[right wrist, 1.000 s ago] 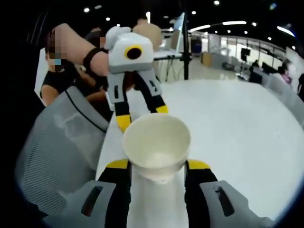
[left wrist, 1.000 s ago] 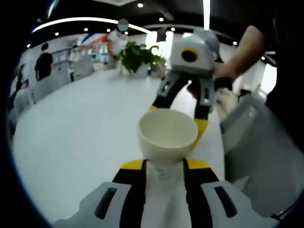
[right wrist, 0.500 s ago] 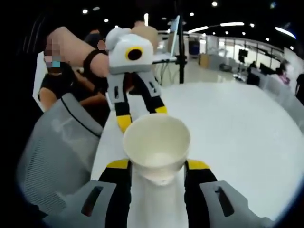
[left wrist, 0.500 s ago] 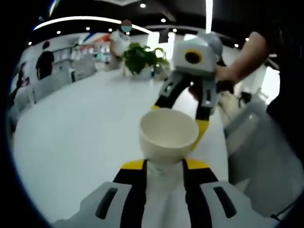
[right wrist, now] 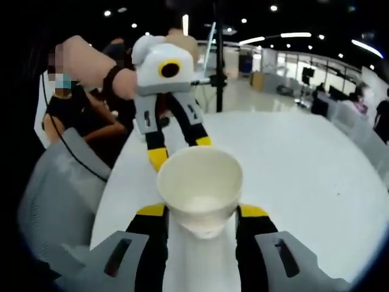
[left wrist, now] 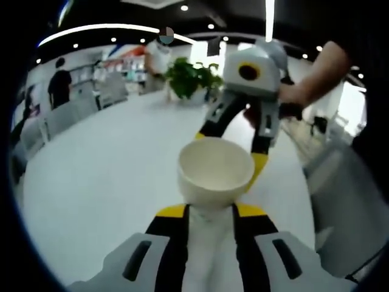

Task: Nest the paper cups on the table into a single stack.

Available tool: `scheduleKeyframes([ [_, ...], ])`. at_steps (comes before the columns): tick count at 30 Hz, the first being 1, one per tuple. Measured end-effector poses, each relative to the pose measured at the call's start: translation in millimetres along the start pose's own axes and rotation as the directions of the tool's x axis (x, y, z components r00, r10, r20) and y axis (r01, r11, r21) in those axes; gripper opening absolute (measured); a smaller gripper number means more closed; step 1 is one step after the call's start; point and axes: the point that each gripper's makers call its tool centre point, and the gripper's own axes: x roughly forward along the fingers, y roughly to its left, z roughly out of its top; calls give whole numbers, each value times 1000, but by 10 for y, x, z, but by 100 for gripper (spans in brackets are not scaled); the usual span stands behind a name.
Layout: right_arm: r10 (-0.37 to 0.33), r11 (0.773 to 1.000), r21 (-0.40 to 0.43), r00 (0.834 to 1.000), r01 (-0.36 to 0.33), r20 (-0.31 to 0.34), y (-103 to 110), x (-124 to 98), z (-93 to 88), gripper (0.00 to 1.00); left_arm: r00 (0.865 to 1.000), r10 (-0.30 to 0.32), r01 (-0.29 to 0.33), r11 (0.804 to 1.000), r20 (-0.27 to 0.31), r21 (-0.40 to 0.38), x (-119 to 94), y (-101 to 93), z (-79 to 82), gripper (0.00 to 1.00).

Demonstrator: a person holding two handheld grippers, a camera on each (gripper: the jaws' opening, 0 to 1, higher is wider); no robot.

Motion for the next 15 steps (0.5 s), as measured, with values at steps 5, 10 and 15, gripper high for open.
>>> scheduleKeyframes([
  [5, -19, 1000, 24, 1000, 18, 8, -221, 63, 5, 40, 1000, -1, 1, 1000, -6, 5, 53, 191, 22, 25],
  [10, -21, 999, 30, 1000, 21, -1, -354, 125, -31, 40, 1000, -5, 5, 1000, -16, 9, 127, 342, 3, 25],
  [15, -20, 999, 37, 1000, 21, -4, -466, 181, -95, 40, 1000, -6, 6, 1000, -16, 0, 181, 451, -18, 26],
])
